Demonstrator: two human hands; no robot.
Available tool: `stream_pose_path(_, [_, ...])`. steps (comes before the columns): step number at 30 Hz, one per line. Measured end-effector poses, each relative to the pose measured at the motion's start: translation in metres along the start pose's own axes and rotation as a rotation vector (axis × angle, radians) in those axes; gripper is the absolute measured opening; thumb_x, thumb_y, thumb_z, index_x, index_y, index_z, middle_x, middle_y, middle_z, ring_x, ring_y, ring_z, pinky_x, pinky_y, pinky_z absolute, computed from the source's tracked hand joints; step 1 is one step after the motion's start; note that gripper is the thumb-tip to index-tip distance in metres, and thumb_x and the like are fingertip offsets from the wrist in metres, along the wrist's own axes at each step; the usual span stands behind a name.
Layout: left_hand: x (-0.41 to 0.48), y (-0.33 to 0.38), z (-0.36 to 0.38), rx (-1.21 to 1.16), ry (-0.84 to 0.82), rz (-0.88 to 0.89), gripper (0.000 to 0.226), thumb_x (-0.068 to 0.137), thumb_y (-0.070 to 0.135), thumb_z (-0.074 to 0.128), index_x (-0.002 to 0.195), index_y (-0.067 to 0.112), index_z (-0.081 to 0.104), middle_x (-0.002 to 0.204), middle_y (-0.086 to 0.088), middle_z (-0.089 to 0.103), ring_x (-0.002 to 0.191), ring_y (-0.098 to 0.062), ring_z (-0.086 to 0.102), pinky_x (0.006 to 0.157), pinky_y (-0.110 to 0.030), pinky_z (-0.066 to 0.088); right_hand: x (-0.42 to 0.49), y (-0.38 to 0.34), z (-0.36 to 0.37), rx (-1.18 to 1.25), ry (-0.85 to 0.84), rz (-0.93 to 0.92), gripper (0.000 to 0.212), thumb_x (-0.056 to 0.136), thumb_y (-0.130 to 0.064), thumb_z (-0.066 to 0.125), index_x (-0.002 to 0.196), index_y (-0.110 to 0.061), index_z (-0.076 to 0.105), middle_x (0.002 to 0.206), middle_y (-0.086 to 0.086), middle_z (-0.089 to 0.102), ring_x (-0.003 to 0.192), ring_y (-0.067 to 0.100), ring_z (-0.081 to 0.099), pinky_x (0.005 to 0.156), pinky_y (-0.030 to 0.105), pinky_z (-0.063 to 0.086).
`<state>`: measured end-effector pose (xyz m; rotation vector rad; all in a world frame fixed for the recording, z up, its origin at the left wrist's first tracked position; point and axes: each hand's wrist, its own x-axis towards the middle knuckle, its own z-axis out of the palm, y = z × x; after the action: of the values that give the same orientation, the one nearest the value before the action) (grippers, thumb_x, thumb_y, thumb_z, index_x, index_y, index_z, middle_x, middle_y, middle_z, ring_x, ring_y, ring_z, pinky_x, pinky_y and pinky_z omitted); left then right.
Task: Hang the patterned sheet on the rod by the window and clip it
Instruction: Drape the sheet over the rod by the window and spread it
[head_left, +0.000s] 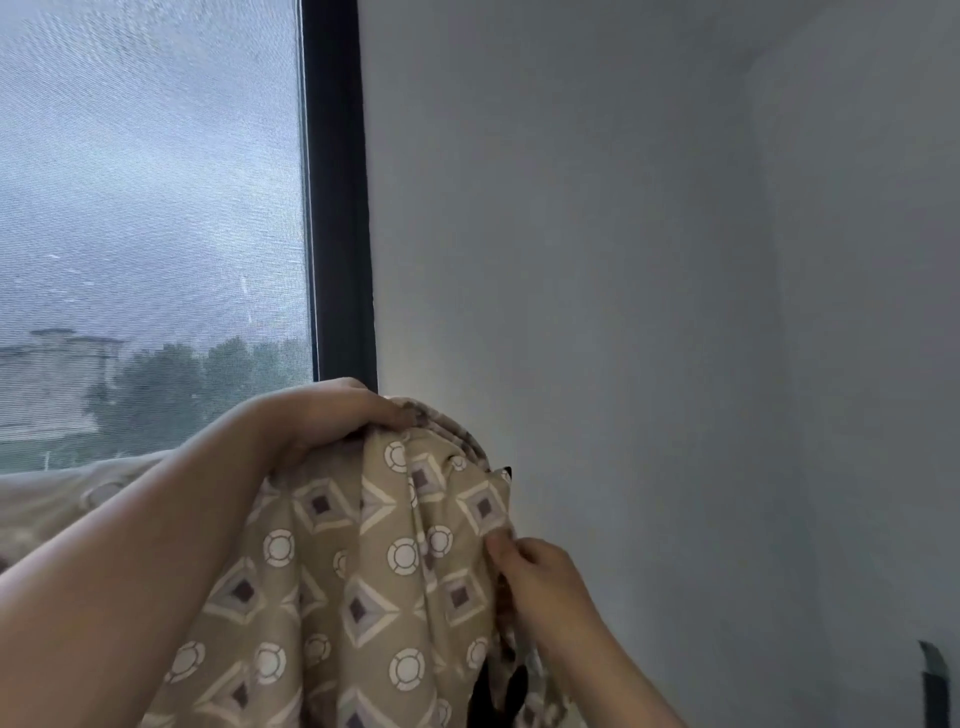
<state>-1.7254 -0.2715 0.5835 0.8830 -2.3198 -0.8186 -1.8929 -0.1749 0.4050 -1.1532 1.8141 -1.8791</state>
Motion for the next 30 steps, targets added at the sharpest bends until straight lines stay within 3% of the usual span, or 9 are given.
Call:
stream_pose_path(2, [0.000,0.000,0.000,-0.040,-0.008,0.015,0.034,0.085,0.036,0.069,0.083,0.002,0.076,0.081,-0.014,0.075,0.073,-0.028,0.073,0.070,-0.035,0.059,-0.006,-0.003,0.001,-0.217,0.077,-0.111,0.039,0.092,-0.036,0.059,0.059,-0.020,0.046,0.058,-0.008,0.050,0.056,0.009,0.047,0.054,0.026,0.035])
stream_pose_path(4, [0.000,-0.001,0.001,-0.061,-0.013,0.035,0.027,0.086,0.028,0.068,0.077,0.003,0.073,0.074,-0.010,0.074,0.064,-0.021,0.070,0.060,-0.028,0.055,-0.010,-0.007,0.004,-0.184,0.103,-0.151,0.033,0.088,-0.029,0.059,0.062,-0.016,0.043,0.061,0.000,0.047,0.060,0.013,0.043,0.057,0.030,0.032])
stream_pose_path(6, [-0.001,-0.001,0.003,-0.035,-0.016,0.062,0.021,0.087,0.020,0.068,0.071,0.007,0.069,0.065,-0.003,0.070,0.055,-0.013,0.065,0.052,-0.021,0.050,-0.015,-0.014,0.004,0.211,0.061,-0.076,0.024,0.088,-0.024,0.055,0.067,-0.012,0.056,0.070,0.004,0.062,0.068,0.019,0.058,0.066,0.033,0.044])
stream_pose_path(9, [-0.005,-0.002,0.001,-0.003,-0.020,0.096,0.022,0.084,0.020,0.072,0.082,-0.001,0.068,0.074,-0.008,0.069,0.066,-0.019,0.063,0.066,-0.030,0.052,-0.014,-0.030,-0.005,0.860,-0.256,0.132,0.034,0.093,-0.013,0.044,0.104,0.003,0.071,0.106,0.024,0.071,0.093,0.035,0.070,0.090,0.046,0.052])
stream_pose_path(12, [-0.011,-0.001,0.000,-0.007,-0.034,0.100,0.029,0.087,0.026,0.070,0.087,-0.003,0.066,0.079,-0.013,0.065,0.072,-0.024,0.059,0.071,-0.037,0.048,-0.005,-0.047,-0.019,1.062,-0.343,0.174,0.051,0.087,-0.025,0.045,0.121,0.008,0.063,0.124,0.030,0.062,0.110,0.042,0.063,0.100,0.049,0.046])
stream_pose_path(18, [-0.010,-0.005,0.004,-0.172,-0.048,0.094,0.028,0.093,0.023,0.062,0.068,0.010,0.067,0.073,-0.014,0.065,0.070,-0.026,0.060,0.073,-0.037,0.048,0.009,-0.090,-0.034,0.958,-0.349,0.131,0.044,0.087,-0.030,0.047,0.084,0.007,0.071,0.095,0.027,0.070,0.084,0.040,0.070,0.090,0.048,0.051])
stream_pose_path(21, [-0.009,-0.008,0.003,-0.219,-0.044,0.090,0.031,0.095,0.022,0.058,0.070,0.007,0.068,0.072,-0.014,0.067,0.064,-0.025,0.063,0.069,-0.035,0.051,0.018,-0.098,-0.046,0.861,-0.297,0.112,0.059,0.100,-0.030,0.037,0.058,-0.002,0.068,0.073,0.019,0.070,0.067,0.031,0.071,0.080,0.041,0.052])
stream_pose_path(25, [-0.010,-0.006,0.003,-0.324,-0.085,0.017,0.027,0.080,0.032,0.061,0.070,0.009,0.070,0.073,-0.014,0.067,0.064,-0.028,0.061,0.067,-0.033,0.050,0.022,-0.099,-0.063,0.743,-0.161,0.090,0.035,0.097,-0.016,0.042,0.066,-0.008,0.055,0.067,0.013,0.060,0.061,0.025,0.062,0.067,0.033,0.053])
stream_pose_path(30, [-0.006,-0.002,0.005,-0.193,-0.056,0.067,0.024,0.042,0.017,0.052,0.064,0.011,0.061,0.064,-0.013,0.054,0.054,-0.024,0.049,0.053,-0.026,0.042,0.026,-0.078,-0.083,0.647,-0.079,-0.014,0.022,0.095,-0.006,0.047,0.082,-0.002,0.064,0.072,0.013,0.068,0.065,0.024,0.066,0.063,0.031,0.057])
